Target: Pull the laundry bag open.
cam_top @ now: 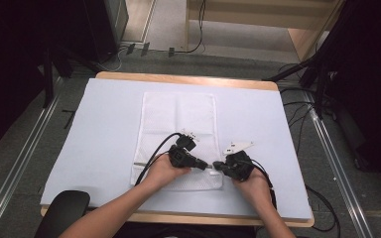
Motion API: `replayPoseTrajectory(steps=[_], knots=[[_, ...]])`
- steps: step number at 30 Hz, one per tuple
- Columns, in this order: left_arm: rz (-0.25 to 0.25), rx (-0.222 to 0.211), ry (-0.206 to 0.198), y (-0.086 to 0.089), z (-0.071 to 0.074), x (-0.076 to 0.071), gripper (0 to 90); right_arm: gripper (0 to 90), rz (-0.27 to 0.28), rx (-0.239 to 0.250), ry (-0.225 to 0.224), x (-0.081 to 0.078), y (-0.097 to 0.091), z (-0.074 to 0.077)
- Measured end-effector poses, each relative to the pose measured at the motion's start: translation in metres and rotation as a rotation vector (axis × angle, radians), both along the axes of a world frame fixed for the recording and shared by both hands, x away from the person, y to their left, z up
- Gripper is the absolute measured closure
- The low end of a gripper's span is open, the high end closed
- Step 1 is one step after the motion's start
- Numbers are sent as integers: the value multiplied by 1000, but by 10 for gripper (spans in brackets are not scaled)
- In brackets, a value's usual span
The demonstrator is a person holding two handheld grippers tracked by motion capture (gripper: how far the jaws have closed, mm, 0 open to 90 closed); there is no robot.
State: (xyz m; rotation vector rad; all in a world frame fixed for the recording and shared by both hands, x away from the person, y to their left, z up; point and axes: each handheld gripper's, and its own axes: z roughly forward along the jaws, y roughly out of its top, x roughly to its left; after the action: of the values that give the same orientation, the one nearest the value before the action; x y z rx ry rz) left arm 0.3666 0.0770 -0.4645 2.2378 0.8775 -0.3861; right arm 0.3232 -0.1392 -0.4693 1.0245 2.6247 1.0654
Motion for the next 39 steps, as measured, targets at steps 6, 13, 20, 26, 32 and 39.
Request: replayPoseTrajectory(steps=[6, 13, 20, 26, 32, 39], knots=[[-16, 8, 12, 4, 3, 0, 883, 900, -1, 11, 3, 0, -1, -1], [-31, 22, 23, 12, 5, 2, 884, 900, 3, 19, 1, 1, -2, -1], [-26, 47, 20, 22, 10, 2, 884, 900, 2, 19, 2, 1, -2, -1], [-28, 60, 24, 29, 15, 2, 883, 900, 2, 19, 3, 1, -2, -1], [-27, 63, 44, 39, 16, 4, 883, 900, -1, 19, 5, 1, -2, -1], [-20, 68, 52, 54, 19, 3, 883, 900, -1, 24, 7, 1, -2, -2]])
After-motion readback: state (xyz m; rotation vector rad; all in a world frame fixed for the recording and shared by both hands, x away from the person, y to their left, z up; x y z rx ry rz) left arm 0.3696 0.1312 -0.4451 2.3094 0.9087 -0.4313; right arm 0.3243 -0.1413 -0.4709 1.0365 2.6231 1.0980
